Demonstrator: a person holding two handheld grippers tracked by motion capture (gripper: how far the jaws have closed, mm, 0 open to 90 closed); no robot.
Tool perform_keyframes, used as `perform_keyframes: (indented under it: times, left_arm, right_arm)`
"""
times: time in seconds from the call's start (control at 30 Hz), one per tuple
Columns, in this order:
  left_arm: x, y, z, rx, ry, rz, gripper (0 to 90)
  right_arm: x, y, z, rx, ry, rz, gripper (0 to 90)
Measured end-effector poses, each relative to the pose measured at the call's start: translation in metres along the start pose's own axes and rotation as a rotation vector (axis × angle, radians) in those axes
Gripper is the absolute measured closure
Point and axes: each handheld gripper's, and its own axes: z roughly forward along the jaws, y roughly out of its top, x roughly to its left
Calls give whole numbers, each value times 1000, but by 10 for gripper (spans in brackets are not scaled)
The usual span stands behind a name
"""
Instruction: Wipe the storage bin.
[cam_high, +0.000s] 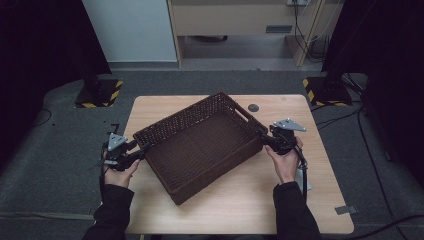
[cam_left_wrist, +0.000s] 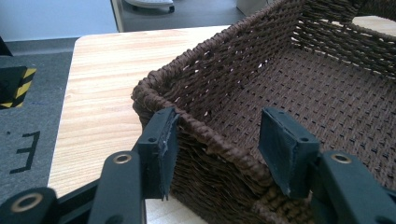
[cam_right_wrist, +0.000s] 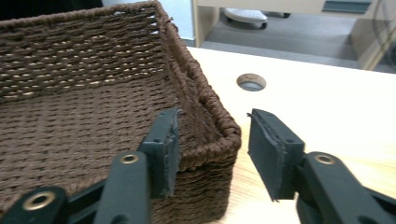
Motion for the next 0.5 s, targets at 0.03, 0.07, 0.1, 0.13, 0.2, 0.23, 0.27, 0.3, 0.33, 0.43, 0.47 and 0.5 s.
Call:
perform_keyframes:
  times: [0.03,0.07,0.1,0.13,0.2,0.23,0.27,0.3,0.33,0.43,0.47,0.5]
  left_arm:
    - [-1,-1,-1,-1,-5,1,453]
    - [-2,-2,-2,-1,-17,-10,447]
    - [-4,-2,-3,0,-16,-4,436]
    - [-7,-3,-4,-3,-8,7,433]
    - [-9,-3,-3,1,-6,11,426]
    - [-10,-3,-2,4,-3,15,434]
    - [-9,-3,-1,6,5,17,437]
    - [-9,-4,0,4,5,13,437]
    - [-8,-4,0,3,5,11,439]
    - [-6,-2,3,3,5,14,449]
    - [-6,-2,4,2,9,15,452]
    - [-5,-1,5,-1,10,14,455]
  right_arm:
    - [0,0,0,0,14,6,568]
    - [0,-1,0,0,15,4,571]
    - [0,-1,-1,2,15,3,574]
    - [0,-1,-1,4,17,-2,574]
    - [0,-1,-4,17,27,1,575]
    - [0,-1,-5,20,30,3,574]
    - [1,-1,-7,25,31,-1,574]
    - [1,-1,-9,29,36,-9,575]
    - [1,0,-10,35,39,-10,575]
    - [0,3,-10,35,35,-6,540]
    - [-1,4,-9,26,27,-13,538]
    - [-1,4,-7,22,21,-13,543]
